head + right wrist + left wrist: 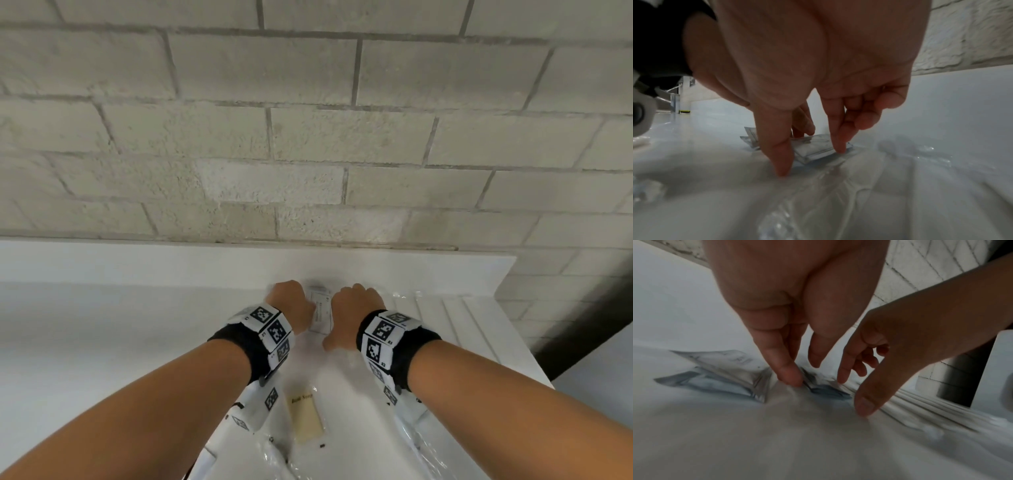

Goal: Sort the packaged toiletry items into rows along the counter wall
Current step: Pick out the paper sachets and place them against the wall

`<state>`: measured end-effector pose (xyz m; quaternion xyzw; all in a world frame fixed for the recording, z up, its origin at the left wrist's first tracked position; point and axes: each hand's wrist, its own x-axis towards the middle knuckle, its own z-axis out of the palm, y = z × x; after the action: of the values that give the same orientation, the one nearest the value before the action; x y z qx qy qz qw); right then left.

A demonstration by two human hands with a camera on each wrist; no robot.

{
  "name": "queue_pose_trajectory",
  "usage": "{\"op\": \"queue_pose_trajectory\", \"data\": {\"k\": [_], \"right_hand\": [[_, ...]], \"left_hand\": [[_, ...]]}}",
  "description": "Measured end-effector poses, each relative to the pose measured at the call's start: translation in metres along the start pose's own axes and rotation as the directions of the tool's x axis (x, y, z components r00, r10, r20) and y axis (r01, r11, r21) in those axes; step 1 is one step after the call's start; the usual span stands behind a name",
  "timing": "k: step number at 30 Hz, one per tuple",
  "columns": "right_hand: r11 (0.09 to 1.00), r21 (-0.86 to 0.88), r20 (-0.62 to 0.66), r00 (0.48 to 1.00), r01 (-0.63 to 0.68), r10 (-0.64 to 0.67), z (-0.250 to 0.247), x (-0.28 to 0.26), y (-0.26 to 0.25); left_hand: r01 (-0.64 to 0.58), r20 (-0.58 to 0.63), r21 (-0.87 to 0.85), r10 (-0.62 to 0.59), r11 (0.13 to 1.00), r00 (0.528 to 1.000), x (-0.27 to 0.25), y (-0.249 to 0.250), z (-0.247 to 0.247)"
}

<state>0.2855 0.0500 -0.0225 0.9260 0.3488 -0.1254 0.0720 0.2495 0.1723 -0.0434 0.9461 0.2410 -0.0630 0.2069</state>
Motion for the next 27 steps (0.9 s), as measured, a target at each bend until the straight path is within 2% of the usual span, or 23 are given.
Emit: {"op": "queue_pose_trajectory", "data": {"k": [3, 5, 12, 22, 27], "right_hand": [[0.999, 0.045, 0.015, 1.0, -0.009, 0.008, 0.001, 0.007, 0.001], [0.996, 0.086, -0.022, 1.0, -0.007, 0.009, 0.001, 0.011, 0.002], [0.97, 0.239, -0.041, 0.998, -0.042, 0.053, 0.006, 0.015, 0.004], [0.94, 0.323, 0.074, 0.993, -0.112, 0.093, 0.004, 0.018, -0.002], [0.929, 0.347, 0.073, 0.991, -0.127, 0.108, 0.006, 0.02, -0.003]], "left_hand": [[0.018, 0.007, -0.012, -0.018, 1.0, 1.0, 0.008, 0.0, 0.0], [0.026, 0.011, -0.03, -0.026, 0.999, 1.0, 0.013, -0.001, 0.0], [-0.028, 0.067, 0.019, 0.027, 0.999, 0.997, 0.025, 0.0, 0.002], [-0.047, 0.067, 0.117, 0.039, 0.992, 0.997, 0.029, -0.001, 0.003], [-0.085, 0.068, 0.114, 0.078, 0.99, 0.995, 0.032, -0.003, 0.005]]}}
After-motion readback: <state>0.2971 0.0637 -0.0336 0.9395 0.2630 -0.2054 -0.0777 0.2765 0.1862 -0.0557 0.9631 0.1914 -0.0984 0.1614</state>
